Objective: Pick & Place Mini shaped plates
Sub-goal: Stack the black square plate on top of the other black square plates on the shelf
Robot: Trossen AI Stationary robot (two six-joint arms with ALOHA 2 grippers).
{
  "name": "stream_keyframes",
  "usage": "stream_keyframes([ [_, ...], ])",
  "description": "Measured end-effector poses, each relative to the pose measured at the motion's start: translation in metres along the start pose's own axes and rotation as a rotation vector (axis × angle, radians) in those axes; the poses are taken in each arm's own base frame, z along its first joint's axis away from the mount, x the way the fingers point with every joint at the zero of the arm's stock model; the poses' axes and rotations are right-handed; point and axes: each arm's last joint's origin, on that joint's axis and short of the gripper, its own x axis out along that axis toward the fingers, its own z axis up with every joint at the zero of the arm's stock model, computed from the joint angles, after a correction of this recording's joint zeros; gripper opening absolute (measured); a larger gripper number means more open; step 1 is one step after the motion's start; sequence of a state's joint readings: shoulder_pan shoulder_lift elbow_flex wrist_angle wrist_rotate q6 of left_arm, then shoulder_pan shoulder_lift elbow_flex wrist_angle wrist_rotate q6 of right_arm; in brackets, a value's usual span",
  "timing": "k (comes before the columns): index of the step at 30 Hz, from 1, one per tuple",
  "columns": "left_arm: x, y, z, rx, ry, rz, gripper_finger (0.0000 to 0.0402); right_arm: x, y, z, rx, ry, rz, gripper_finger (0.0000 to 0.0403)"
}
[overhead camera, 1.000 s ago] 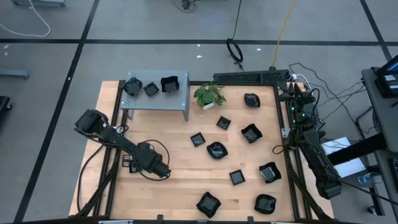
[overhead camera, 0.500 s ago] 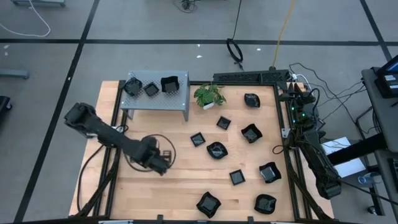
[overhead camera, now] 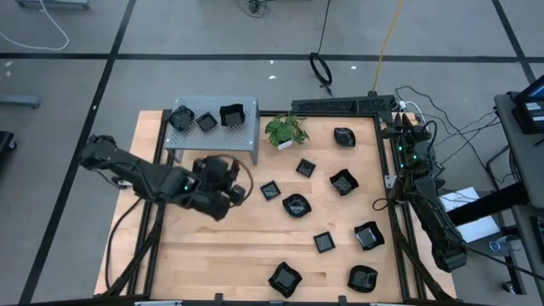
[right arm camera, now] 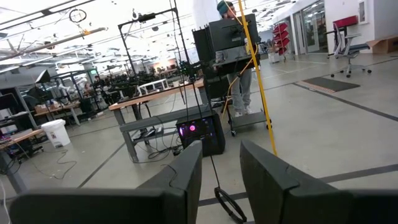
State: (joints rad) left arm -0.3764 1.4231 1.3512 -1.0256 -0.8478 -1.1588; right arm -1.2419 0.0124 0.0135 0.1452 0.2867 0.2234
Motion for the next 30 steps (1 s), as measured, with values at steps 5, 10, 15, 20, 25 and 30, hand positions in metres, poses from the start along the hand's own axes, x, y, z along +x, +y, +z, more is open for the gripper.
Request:
stream_keyframes([
  [5,0.022,0.004,0.029,0.103,-0.055,0.036,0.0004,0.000,0.000,0.000,0.000,0.000,0.001,0.0100],
  [10,0.043,0.012,0.053,0.208,-0.081,0.050,0.0012,0.000,0.000,0.000,0.000,0.000,0.001,0.0100],
  [15,0.061,0.025,0.072,0.292,-0.065,0.064,0.0004,0.000,0.000,0.000,0.000,0.000,0.000,0.0100],
  [20,0.067,0.050,0.094,0.345,-0.049,0.065,0.0014,0.000,0.000,0.000,0.000,0.000,0.000,0.0100],
  [25,0.065,0.076,0.110,0.394,-0.033,0.069,0.0004,0.000,0.000,0.000,0.000,-0.001,0.001,0.0100],
  [30,0.058,0.105,0.119,0.434,0.000,0.124,0.0014,0.000,0.000,0.000,0.000,-0.001,0.001,0.0100],
])
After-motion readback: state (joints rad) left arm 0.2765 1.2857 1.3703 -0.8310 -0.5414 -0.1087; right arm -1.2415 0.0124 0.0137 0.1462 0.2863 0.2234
